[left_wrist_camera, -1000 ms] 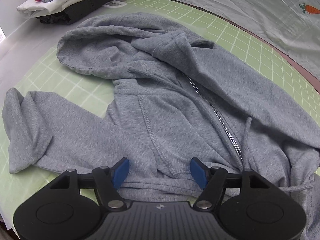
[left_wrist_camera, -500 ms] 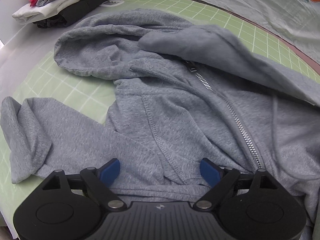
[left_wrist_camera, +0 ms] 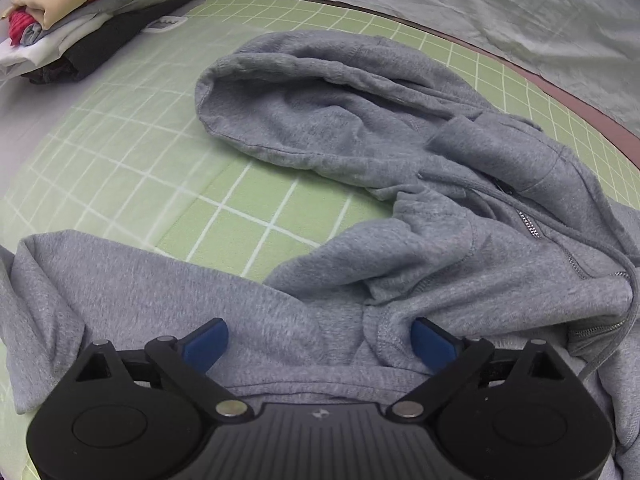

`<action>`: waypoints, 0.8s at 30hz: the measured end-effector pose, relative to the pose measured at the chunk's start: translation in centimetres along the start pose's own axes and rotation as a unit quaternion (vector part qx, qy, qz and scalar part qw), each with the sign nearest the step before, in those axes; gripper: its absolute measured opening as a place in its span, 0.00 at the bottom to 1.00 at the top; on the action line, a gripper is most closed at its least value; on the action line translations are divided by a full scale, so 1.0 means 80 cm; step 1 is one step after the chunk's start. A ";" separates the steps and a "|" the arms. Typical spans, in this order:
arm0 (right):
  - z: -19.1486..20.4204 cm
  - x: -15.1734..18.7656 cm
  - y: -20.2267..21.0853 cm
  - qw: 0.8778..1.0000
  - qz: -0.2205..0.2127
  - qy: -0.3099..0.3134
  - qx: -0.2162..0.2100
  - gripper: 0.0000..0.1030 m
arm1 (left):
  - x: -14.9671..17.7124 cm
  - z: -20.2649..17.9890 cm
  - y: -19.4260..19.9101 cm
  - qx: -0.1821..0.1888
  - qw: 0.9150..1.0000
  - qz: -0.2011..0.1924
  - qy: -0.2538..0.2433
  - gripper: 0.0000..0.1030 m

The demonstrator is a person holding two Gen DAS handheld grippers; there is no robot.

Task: Fold clothes

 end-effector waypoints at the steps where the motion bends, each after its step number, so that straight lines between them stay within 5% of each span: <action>1: 0.001 0.011 0.011 1.000 0.003 -0.004 -0.002 0.58 | 0.000 0.000 0.000 0.001 1.000 0.003 0.001 0.95; 14: 0.039 0.100 0.118 0.997 0.032 -0.028 -0.060 0.58 | 0.008 -0.015 0.027 0.003 1.000 -0.007 -0.013 0.95; 24: 0.013 0.135 0.170 0.998 0.030 -0.022 -0.049 0.59 | 0.048 -0.032 0.059 0.042 0.999 -0.008 -0.033 0.95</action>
Point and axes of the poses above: each gripper's, at about its wrist camera, not at the fingertips, and y roughly against the way its jaws point, z to its left, x to its underside, the point moved 4 cm from there along -y, roughly the way its jaws point, and after that the axes turned 10 degrees about -z, right-handed, at the moved point
